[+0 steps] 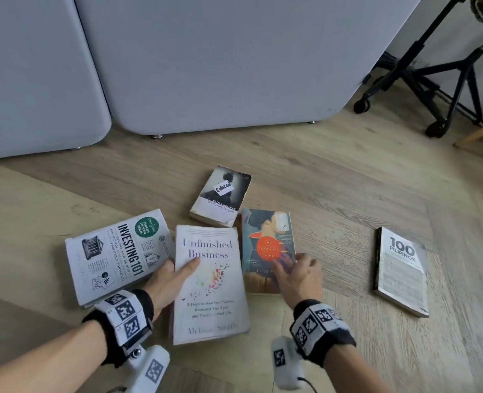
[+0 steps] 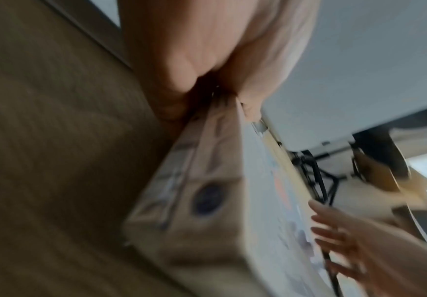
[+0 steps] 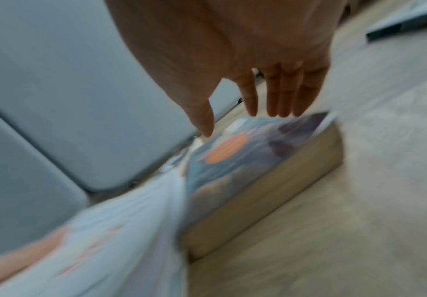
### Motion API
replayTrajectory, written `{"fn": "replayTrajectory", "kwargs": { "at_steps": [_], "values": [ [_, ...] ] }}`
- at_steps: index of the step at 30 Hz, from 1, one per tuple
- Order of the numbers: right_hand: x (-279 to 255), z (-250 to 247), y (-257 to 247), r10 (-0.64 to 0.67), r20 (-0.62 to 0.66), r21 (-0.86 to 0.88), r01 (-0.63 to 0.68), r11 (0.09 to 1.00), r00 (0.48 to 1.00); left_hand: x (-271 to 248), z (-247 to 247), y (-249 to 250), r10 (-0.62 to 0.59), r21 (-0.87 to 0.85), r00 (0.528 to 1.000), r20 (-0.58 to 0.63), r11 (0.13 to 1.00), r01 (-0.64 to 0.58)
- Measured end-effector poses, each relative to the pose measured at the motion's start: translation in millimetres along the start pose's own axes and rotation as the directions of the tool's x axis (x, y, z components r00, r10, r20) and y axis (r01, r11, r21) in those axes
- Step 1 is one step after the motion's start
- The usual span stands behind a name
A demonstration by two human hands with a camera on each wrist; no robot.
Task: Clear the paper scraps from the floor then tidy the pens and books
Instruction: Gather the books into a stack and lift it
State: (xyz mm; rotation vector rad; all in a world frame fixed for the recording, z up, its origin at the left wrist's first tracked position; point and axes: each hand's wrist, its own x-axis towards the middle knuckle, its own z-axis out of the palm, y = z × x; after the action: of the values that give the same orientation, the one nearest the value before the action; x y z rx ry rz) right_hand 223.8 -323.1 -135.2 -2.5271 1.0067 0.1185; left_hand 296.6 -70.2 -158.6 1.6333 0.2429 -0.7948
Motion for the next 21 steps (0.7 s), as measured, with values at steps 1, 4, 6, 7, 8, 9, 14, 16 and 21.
{"fn": "replayTrajectory", "kwargs": {
  "at_steps": [1,4,6,7,8,9,14,16,21],
  "values": [
    [7,-4,7,0.069,0.026,-0.107,-0.066,0.992,0.997,4,-2,-4,0.0,0.052,1.0,0.005,0.999,-0.001],
    [23,-5,20,0.235,0.26,0.036,-0.252,0.967,0.937,12,-2,-8,-0.007,0.169,1.0,0.006,0.986,0.006],
    [29,-5,23,0.25,0.354,0.18,-0.328,0.927,0.901,15,-3,-9,-0.007,0.192,1.0,0.001,0.981,0.007],
    [31,-7,23,0.254,0.38,0.241,-0.36,0.901,0.889,15,-3,-8,-0.001,0.197,1.0,0.0,0.98,0.001],
    [31,-11,22,0.249,0.408,0.298,-0.386,0.873,0.878,15,-3,-8,0.0,0.205,1.0,0.004,0.979,-0.001],
    [31,-14,21,0.243,0.441,0.353,-0.416,0.838,0.864,13,-4,-7,0.001,0.212,1.0,0.011,0.977,-0.003],
    [30,-8,13,0.147,0.385,0.447,-0.323,0.834,0.911,9,-3,-2,0.009,0.205,1.0,0.021,0.979,-0.013],
    [26,-12,11,0.09,0.302,0.517,-0.243,0.821,0.949,10,-3,-4,-0.001,0.188,1.0,0.026,0.982,-0.004],
    [-1,-53,-6,0.006,0.101,0.691,-0.074,0.719,0.995,11,-3,-5,-0.008,0.147,0.999,0.046,0.989,0.001]
  ]
}}
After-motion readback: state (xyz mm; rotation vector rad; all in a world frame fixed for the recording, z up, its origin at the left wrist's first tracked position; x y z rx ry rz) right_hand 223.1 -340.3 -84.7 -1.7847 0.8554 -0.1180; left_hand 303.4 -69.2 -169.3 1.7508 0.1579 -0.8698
